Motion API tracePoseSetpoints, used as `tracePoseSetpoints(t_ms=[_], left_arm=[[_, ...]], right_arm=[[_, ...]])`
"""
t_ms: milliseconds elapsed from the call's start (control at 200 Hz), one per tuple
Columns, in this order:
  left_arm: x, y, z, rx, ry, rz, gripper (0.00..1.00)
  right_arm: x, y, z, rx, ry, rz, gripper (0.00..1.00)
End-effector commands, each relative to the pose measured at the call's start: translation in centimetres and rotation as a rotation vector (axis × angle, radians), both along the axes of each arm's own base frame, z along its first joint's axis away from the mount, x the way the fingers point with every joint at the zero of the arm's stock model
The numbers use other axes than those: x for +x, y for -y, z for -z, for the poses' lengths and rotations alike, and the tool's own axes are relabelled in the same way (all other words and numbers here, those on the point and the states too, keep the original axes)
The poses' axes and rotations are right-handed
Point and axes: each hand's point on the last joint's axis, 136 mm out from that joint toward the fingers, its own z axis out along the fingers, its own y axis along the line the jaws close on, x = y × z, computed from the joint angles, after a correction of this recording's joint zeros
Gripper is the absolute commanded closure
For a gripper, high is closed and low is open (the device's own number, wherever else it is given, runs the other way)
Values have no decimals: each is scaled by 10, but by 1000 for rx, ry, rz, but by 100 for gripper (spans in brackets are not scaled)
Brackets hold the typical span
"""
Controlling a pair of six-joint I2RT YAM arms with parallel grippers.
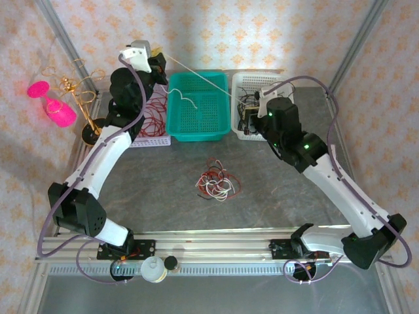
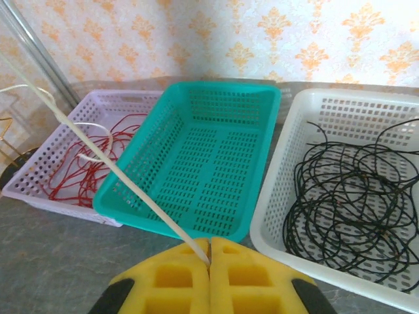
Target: Untangle the cables
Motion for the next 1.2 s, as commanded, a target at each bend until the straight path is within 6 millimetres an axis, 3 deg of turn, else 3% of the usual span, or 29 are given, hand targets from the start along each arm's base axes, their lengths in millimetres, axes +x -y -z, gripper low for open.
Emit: tracePoseSetpoints(t_ms=[0, 155, 300, 400, 496, 651, 966, 996, 1191], left_arm=[[-7, -24, -42, -21, 68, -67, 100], [-2, -12, -53, 6, 41, -7, 100], [3, -7, -61, -15, 31, 23, 100], [13, -12, -59, -41, 21, -10, 100], [26, -17, -55, -68, 5, -43, 100], [51, -8, -42, -83, -25, -18, 100], [96, 15, -15, -89, -77, 4, 100], [110, 18, 5, -81, -109, -10, 100], [139, 28, 56, -106, -195, -21, 100]], right_arm=[[0, 37, 0, -63, 52, 154, 98], [-2, 48, 11, -82, 71, 198, 91], [-7, 35, 29, -60, 28, 124, 59], [-9, 26, 46, -32, -14, 84, 50], [-10, 22, 61, 10, -55, 72, 47], [-11, 14, 77, 71, -112, 51, 46], [-14, 5, 91, 152, -167, 36, 44], [-14, 5, 91, 154, -166, 35, 45], [-12, 3, 89, 150, -173, 26, 44]])
